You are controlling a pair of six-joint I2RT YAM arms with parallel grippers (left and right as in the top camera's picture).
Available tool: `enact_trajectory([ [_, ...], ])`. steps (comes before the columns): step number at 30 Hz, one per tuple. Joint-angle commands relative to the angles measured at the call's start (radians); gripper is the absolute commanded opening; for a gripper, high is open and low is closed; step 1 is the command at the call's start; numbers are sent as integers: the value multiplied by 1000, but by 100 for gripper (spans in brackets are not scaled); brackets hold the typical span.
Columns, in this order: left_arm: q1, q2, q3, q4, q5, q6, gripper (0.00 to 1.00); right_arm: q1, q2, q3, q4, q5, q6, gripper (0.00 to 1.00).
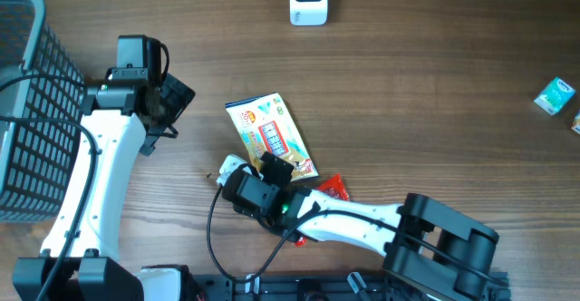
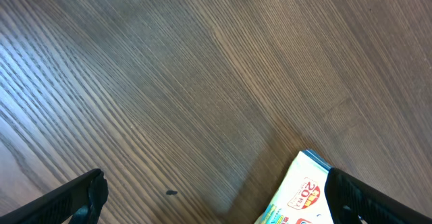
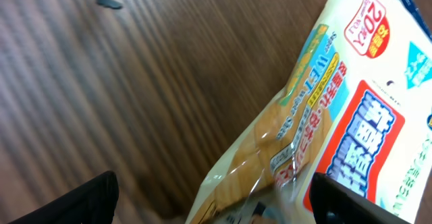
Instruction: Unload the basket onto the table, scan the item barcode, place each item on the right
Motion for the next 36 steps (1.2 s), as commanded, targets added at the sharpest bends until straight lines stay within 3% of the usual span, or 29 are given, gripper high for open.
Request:
enact_trajectory([
  [1, 6, -24, 16, -12, -11, -1, 100, -13, 60, 12, 26, 74, -45, 91],
  [6, 6, -24, 16, -20, -11, -1, 100, -46, 129, 12, 75, 106, -85, 91],
  [7, 6, -24, 16, -20, -11, -1, 100, -53, 133, 12, 85, 119, -85, 85],
  [9, 6, -24, 16, -23, -11, -1, 100, -71, 133, 12, 97, 119, -81, 53],
  [13, 6, -24, 16, -27, -11, -1, 100, -120, 133, 12, 112, 118, -64, 33],
  [14, 6, -24, 16, -27, -11, -1, 100, -132, 133, 12, 112, 118, -47, 24],
  [15, 6, -24, 16, -29, -11, -1, 100, -144, 132, 13, 111, 119, -24, 5],
  [24, 6, -24, 16, -34, -11, -1, 100, -182, -19, 103, -47, 56, 168, 4],
  [26, 6, -24, 16, -34, -11, -1, 100, -220, -97, 125, -90, -74, 211, 4],
  [30, 6, -24, 16, -33, -11, -1, 100, -389, -274, 134, -115, -555, 372, 4],
  [36, 5, -24, 16, -34, -10, -1, 100, -701, -270, 107, -131, -1099, 542, 4],
])
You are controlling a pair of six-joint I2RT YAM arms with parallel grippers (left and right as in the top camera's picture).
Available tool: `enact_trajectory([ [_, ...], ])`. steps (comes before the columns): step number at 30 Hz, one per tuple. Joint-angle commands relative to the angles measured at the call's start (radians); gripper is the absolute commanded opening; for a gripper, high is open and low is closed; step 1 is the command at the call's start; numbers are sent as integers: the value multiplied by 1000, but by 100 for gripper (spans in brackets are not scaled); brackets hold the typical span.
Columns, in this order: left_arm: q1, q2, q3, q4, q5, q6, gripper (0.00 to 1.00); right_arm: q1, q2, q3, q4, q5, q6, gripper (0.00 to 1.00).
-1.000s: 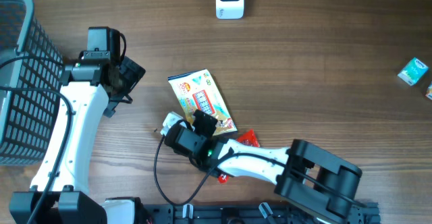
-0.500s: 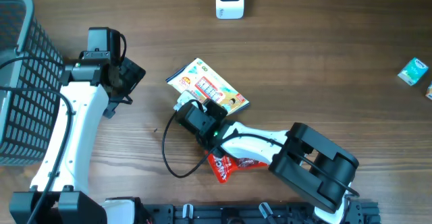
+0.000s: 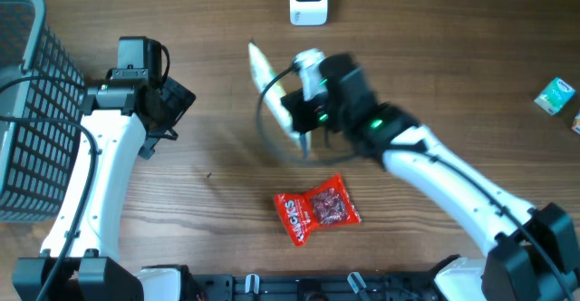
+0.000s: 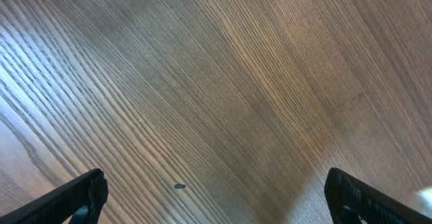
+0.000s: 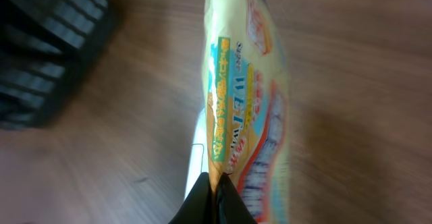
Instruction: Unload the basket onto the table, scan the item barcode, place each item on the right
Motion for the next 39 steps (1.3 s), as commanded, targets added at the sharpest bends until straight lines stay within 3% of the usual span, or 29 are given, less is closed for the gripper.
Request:
enact_trajectory([
  [1, 6, -24, 16, -3, -10, -1, 100, -173, 45, -24, -12, -448, 131, 4],
  [8, 6, -24, 16, 6, -10, -1, 100, -359, 299, -96, 31, -705, 238, 4],
  [11, 5, -24, 16, 0, -10, 3, 100, -428, 342, -96, 40, -584, 245, 4],
  [14, 6, -24, 16, -8, -10, 3, 100, -525, 312, -89, -35, -293, 143, 4],
  [19, 5, -24, 16, -6, -10, 3, 100, -596, 254, -24, -184, -241, 49, 4],
  [23, 5, -24, 16, 5, -9, 2, 100, -527, 126, -12, -265, -266, -36, 4],
  [27, 4, -24, 16, 13, 7, 3, 100, -392, -18, -12, -273, -298, -26, 4],
  [31, 4, -24, 16, 16, 13, 3, 100, -283, -128, -11, -124, -562, 169, 4],
  [33, 4, -24, 16, 16, 13, 3, 100, -263, -137, -11, -53, -617, 264, 4],
  [39, 4, -24, 14, 16, 13, 3, 100, -258, -5, -116, -45, -628, 312, 4],
])
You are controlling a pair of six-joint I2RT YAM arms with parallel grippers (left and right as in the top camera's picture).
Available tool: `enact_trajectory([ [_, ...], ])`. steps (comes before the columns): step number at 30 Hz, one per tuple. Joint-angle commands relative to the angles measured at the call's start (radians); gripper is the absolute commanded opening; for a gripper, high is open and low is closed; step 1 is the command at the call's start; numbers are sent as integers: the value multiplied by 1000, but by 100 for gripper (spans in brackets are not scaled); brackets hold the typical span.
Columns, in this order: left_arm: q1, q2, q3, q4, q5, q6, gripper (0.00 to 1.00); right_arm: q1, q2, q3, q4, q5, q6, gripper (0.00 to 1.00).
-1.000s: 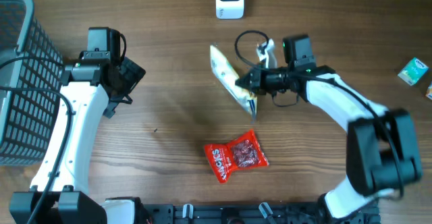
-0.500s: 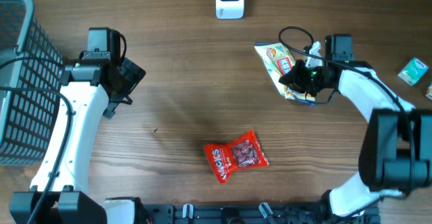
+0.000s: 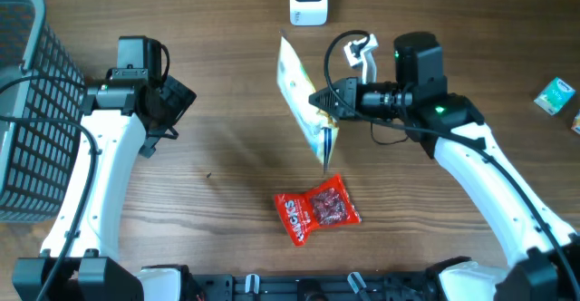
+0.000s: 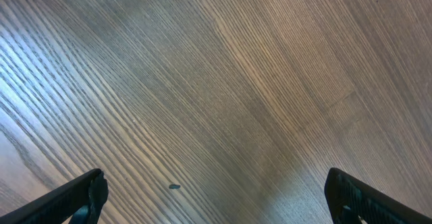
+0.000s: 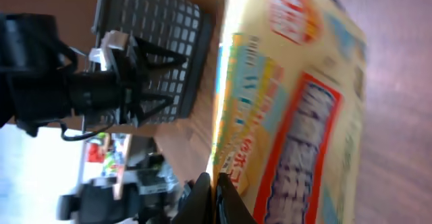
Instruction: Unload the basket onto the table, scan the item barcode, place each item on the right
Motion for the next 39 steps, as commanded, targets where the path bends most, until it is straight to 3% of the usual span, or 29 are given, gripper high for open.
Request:
enact_trajectory([
  [1, 4, -24, 14, 3, 2, 2, 100, 9, 122, -101, 78, -98, 69, 4],
  [4, 4, -24, 14, 3, 2, 2, 100, 26, 203, -156, 226, -212, 151, 4],
  [8, 4, -24, 14, 2, 2, 3, 100, 47, 286, -168, 323, -224, 231, 4],
  [11, 4, -24, 14, 2, 2, 3, 100, -41, 308, -168, 401, -110, 205, 4],
  [15, 4, -24, 14, -6, 1, 3, 100, -186, 308, -168, 318, 50, 87, 4],
  [20, 4, -24, 14, 3, 1, 3, 100, -309, 309, -167, 44, 457, -147, 4],
  [23, 4, -24, 14, 8, 1, 3, 100, -349, 307, -154, -30, 583, -185, 5],
  [24, 4, -24, 14, 6, 1, 3, 100, -362, 307, -138, -66, 609, -195, 8],
  [25, 4, -24, 14, 5, 1, 3, 100, -372, 307, -117, -100, 615, -211, 20],
  [26, 4, -24, 14, 5, 1, 3, 100, -381, 307, -76, -157, 615, -237, 38],
  [30, 4, -24, 14, 5, 1, 3, 100, -385, 296, 125, -404, 609, -306, 73],
  [32, 4, -24, 14, 6, 1, 3, 100, -384, 294, 220, -491, 491, -408, 98],
  [34, 4, -24, 14, 6, 1, 2, 100, -380, 294, 241, -504, 311, -496, 100],
  [39, 4, -24, 14, 5, 2, 3, 100, -328, 345, 135, -471, 316, -512, 100],
])
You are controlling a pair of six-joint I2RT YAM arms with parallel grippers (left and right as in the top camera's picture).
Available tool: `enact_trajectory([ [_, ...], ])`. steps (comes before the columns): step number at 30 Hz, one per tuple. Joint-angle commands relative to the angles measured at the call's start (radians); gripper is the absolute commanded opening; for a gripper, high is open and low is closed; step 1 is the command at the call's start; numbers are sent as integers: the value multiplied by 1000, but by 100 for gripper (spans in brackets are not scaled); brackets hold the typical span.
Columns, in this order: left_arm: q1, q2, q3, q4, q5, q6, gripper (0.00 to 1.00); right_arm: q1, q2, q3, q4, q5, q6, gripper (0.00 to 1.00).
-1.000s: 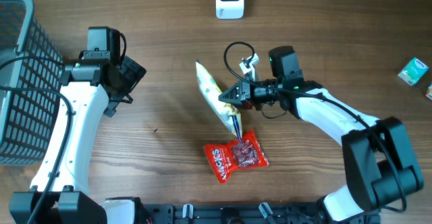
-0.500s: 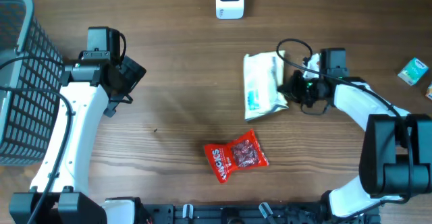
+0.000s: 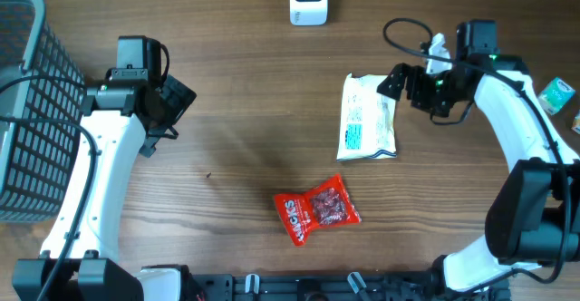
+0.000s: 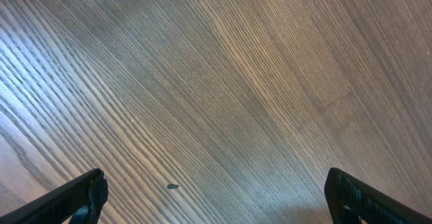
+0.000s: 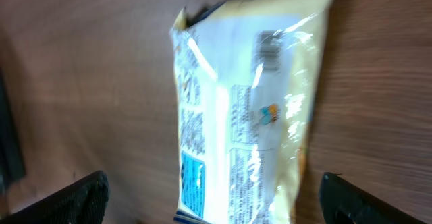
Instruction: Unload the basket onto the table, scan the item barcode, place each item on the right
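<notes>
The wet-wipes pack [image 3: 367, 118] lies flat on the wood right of centre, its pale back face up. In the right wrist view the pack [image 5: 250, 116] shows a small barcode [image 5: 270, 46] near its far end. My right gripper [image 3: 404, 87] hovers at the pack's right edge, open and holding nothing; its fingertips [image 5: 74, 197] stand wide either side of the pack. The white scanner stands at the table's far edge. My left gripper [image 3: 179, 101] is open over bare wood at the left, and the left wrist view shows that gripper [image 4: 216, 204] with nothing in it.
A red candy bag [image 3: 317, 212] lies near the front, below the pack. A dark wire basket [image 3: 23, 111] fills the left edge. Small green boxes [image 3: 555, 94] sit at the far right.
My right gripper held the pack on edge in the air below the scanner. Now the pack lies flat with its back up, further right, and the gripper is open and off it.
The pack lay front up at mid-table, over the red bag, with my right gripper open at its near end. Then the gripper was shut on it and held it up near the scanner, then on edge below it. Now it lies released, back up. The left arm stayed put.
</notes>
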Motion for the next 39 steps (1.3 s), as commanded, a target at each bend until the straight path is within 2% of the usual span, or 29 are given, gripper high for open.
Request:
enact_trajectory([
  [1, 4, -20, 14, 2, -2, 2, 100, 45, 61, -103, 40, -51, -23, 100],
  [3, 4, -20, 14, 2, -2, 2, 100, 64, 94, -152, 92, -32, 15, 100],
  [5, 4, -20, 14, -1, -2, 3, 100, 77, 134, -205, 159, 60, 114, 100],
  [12, 4, -20, 14, -2, -1, 2, 100, 79, 214, -230, 189, 250, 135, 100],
  [14, 4, -20, 14, 2, 55, 13, 100, 80, 240, -231, 197, 270, 135, 100],
  [17, 3, -8, 8, 61, 287, 190, 100, 79, 251, -232, 214, 187, 129, 99],
  [20, -4, 35, -57, 171, 571, 318, 100, 79, 251, -232, 241, -1, 44, 100],
  [23, -45, 105, -141, 303, 725, 349, 100, 80, 251, -232, 252, -175, -6, 99],
  [25, -97, 178, -199, 440, 846, 347, 100, 91, 251, -232, 250, -257, -25, 96],
  [27, -176, 282, -216, 553, 884, 309, 100, 138, 251, -232, 241, -270, -14, 95],
  [29, -252, 372, -216, 652, 894, 283, 100, 214, 251, -232, 246, -270, 51, 99],
  [31, -295, 415, -216, 719, 896, 282, 100, 257, 251, -232, 255, -270, 85, 100],
  [37, -344, 443, -216, 827, 886, 282, 98, 256, 250, -224, 257, -365, 85, 100],
  [39, -344, 448, -216, 817, 872, 283, 92, 229, 250, -206, 241, -406, 77, 100],
])
